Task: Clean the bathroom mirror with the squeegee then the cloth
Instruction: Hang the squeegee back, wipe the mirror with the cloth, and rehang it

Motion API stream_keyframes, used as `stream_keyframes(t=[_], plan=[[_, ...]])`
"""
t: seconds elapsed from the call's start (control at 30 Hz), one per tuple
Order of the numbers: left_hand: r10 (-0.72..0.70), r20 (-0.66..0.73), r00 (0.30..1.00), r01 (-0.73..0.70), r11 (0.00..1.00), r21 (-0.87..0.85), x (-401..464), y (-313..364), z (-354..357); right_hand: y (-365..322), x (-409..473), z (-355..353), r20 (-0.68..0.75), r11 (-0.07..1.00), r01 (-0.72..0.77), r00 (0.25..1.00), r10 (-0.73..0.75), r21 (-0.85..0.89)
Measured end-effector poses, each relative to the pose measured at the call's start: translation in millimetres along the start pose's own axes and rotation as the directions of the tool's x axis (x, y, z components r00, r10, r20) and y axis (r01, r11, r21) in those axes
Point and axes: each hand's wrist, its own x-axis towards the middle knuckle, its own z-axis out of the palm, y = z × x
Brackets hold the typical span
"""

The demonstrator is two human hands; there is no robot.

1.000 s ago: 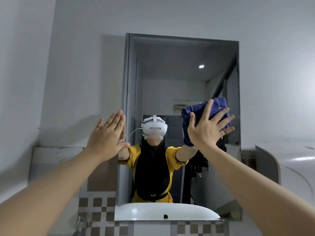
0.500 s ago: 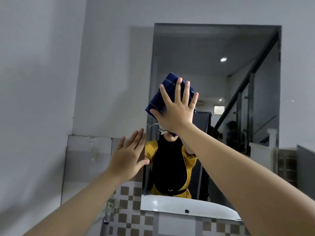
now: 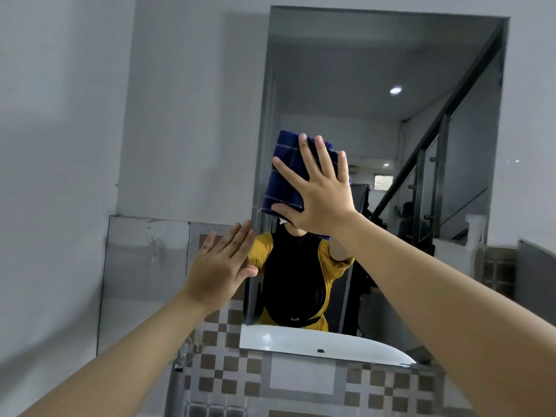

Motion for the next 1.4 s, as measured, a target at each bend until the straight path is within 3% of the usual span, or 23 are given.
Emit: stream_keyframes(t=[0.2,0.37,0.57,0.77,0.83,0.93,1.0,1.23,1.4], plan=[[-0.002,-0.015,1.0,0.003,1.0,0.031,0.5,1.9,-2.3,54.6,-50.8,-7.3,0.03,0.992,-0.124,0.992,0.124,-0.023],[-0.001,0.015,1.0,0.0,0.997,0.076,0.6,2.0,-1.6,108.8,-97.4,-14.5,0.063,0.929,-0.366,0.927,0.369,-0.05],[-0.021,0.027,0.999,0.019,0.997,0.076,1.5,4.6,-2.6,141.9,-146.4,-16.0,0.114,0.778,-0.628,0.774,0.623,0.011],[-0.045,0.042,0.998,0.042,0.996,0.08,1.3,5.4,-2.5,95.2,-143.3,-4.0,0.116,0.425,-0.891,0.444,0.888,0.161],[-0.045,0.037,0.998,0.042,0.996,0.084,0.9,6.2,-6.1,73.4,-136.3,1.3,0.114,0.383,-0.906,0.406,0.907,0.181],[-0.037,0.028,0.999,0.035,0.997,0.068,1.7,6.1,3.6,42.0,-123.4,6.7,0.111,0.45,-0.866,0.48,0.87,0.217],[-0.061,0.009,0.998,0.061,0.998,0.002,1.4,7.5,9.2,21.9,-112.6,7.8,0.1,0.542,-0.811,0.571,0.814,0.221],[-0.022,-0.017,1.0,0.023,0.999,0.031,-38.0,25.9,10.1,-39.9,-65.1,7.0,0.072,0.855,-0.487,0.873,0.482,0.181],[-0.022,0.068,0.997,0.019,0.999,0.046,-65.3,25.1,24.0,-73.3,-42.8,16.7,0.044,0.958,-0.253,0.967,0.25,0.132]])
